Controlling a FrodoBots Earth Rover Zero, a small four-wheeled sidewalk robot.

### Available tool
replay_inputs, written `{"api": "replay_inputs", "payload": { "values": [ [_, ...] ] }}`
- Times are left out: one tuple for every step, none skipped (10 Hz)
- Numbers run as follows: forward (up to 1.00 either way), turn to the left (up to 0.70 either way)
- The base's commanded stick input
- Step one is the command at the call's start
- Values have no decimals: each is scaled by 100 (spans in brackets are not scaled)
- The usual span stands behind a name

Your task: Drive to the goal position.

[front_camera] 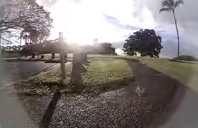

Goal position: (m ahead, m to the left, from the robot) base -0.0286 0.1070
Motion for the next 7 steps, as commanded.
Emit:
{"api": "replay_inputs", "payload": {
  "values": [
    [0,-45],
    [0,-45],
    [0,-45],
    [0,-45],
    [0,-45],
    [0,-45],
    [0,-45]
  ]
}}
